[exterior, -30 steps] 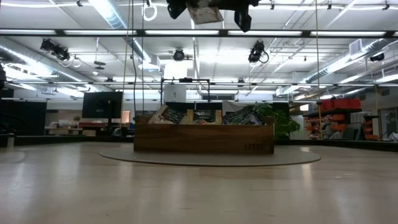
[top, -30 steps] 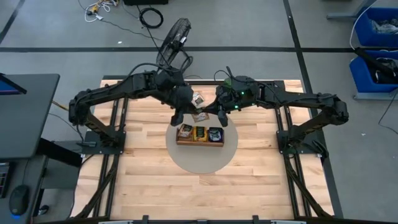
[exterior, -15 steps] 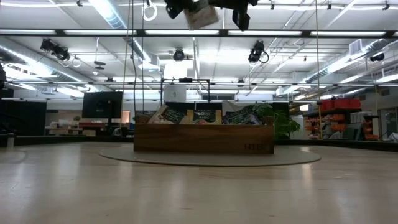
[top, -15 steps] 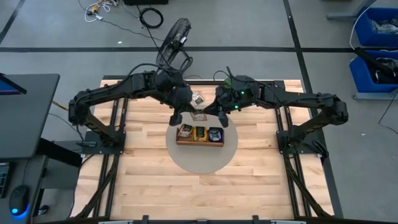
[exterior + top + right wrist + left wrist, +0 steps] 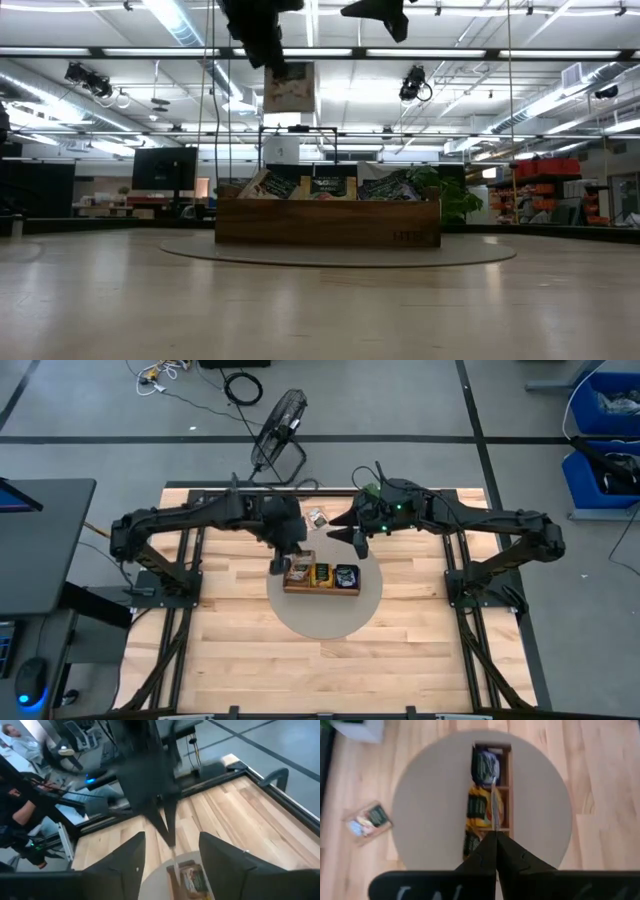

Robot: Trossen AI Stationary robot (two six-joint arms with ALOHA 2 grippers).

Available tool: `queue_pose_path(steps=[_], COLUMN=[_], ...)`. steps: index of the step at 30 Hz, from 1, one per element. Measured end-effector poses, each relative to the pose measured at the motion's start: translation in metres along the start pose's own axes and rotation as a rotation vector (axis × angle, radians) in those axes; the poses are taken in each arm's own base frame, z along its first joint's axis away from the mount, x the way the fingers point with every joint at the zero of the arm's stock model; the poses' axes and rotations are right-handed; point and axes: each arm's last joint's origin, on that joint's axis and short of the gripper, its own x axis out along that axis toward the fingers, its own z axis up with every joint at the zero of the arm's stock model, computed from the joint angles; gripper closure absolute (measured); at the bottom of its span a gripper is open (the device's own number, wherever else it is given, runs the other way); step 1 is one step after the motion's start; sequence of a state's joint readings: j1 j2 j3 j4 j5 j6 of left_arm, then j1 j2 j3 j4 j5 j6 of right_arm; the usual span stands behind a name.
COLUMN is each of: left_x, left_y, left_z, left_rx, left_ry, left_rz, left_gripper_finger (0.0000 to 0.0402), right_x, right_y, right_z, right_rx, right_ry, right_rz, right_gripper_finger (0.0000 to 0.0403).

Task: Pick & Place Tea
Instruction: Put the brown tea bag into the left section of the wooden organizer

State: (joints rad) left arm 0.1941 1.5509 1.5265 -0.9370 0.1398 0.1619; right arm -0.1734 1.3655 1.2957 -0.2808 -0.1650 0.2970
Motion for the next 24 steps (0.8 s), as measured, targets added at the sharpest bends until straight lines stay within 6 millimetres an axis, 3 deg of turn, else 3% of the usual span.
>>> queue_pose_path(steps=[6,24], left_x=[0.031,0.084], left_y=[-0.008,-0.005], left_z=[-0.015,-0.067], left_rx=[0.002,-0.005], left_ry=[0.015,0.102], left_rz=[-0.007,0.016], left_gripper_finger=[0.04,0.04], right_x=[-0.001,-0.001], right_y=[0.0,0.0], right_z=[0.001,0.0], right_rx=[-0.001,0.009], right_ry=[-0.004,0.001], right_rz=[0.001,-0.001], right_gripper_finger=[0.0205,0.022])
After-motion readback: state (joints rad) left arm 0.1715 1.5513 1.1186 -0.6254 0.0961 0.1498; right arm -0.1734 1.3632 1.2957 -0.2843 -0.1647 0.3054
